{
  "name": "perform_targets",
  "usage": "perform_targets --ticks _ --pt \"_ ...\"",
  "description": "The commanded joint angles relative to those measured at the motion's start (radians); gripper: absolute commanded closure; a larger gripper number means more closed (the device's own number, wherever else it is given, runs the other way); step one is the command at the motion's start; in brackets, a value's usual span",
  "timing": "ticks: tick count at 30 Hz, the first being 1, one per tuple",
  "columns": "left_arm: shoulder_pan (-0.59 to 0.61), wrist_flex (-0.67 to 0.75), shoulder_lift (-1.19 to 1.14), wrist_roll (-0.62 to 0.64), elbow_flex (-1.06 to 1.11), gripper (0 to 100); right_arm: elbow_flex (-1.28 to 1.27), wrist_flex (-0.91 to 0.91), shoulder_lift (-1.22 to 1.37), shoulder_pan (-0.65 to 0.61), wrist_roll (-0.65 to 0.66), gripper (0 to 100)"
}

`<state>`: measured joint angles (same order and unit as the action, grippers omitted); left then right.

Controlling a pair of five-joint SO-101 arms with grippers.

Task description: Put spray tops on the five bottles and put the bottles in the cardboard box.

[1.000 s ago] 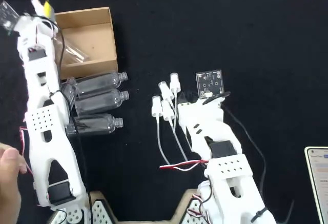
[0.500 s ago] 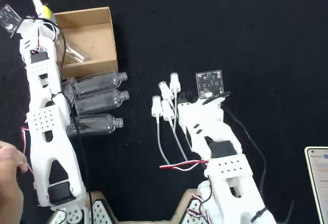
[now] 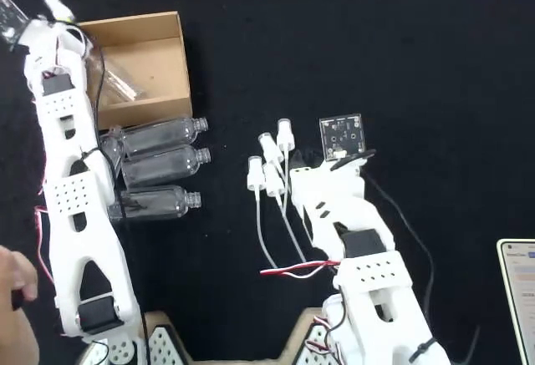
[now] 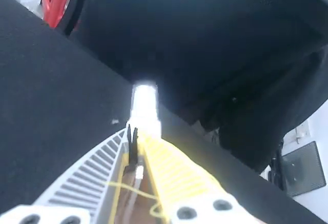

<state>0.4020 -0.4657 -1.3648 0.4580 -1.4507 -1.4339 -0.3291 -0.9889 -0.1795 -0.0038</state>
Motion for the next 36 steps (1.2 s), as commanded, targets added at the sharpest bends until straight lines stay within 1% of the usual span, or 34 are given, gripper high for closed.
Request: perform_targets --ticks 1,3,7,11,12,14,18,23,27,30,33,36 --pt "-0.024 -0.192 0.025 -0.003 -0.197 97 0.007 0.023 -0.016 0.018 -0.005 94.2" --pt "-0.031 -0.238 0.034 -0.003 -0.217 97 0.007 0.023 -0.016 0.018 -0.005 94.2" --pt "-0.061 -0.241 0.035 -0.005 -0.216 95 0.007 0.023 -0.016 0.018 -0.005 94.2" --pt "-0.081 -0.253 0.025 -0.005 -0.211 79 0.007 0.025 -0.016 0.018 -0.005 94.2" --pt "-0.082 -0.273 0.025 -0.005 -0.211 78 0.007 0.025 -0.016 0.018 -0.005 94.2" --pt "-0.084 -0.311 0.025 -0.005 -0.211 78 0.007 0.026 -0.016 0.018 -0.005 94.2" --pt "-0.079 -0.333 0.023 -0.011 -0.211 78 0.007 0.026 -0.016 0.018 -0.005 94.2" --pt "-0.081 -0.423 0.025 -0.015 -0.185 78 0.007 0.026 -0.016 0.018 -0.005 94.2" --pt "-0.084 -0.532 0.034 -0.061 -0.188 78 0.007 0.023 -0.019 0.018 -0.005 94.2" --pt "-0.085 -0.626 0.035 -0.060 -0.194 78 0.007 0.023 -0.021 0.018 -0.005 94.2" --pt "-0.081 -0.687 0.035 -0.058 -0.196 78 0.007 0.023 -0.021 0.018 -0.005 94.2" --pt "-0.070 -0.721 0.035 -0.005 -0.196 80 0.007 0.023 -0.021 0.018 -0.005 94.2"
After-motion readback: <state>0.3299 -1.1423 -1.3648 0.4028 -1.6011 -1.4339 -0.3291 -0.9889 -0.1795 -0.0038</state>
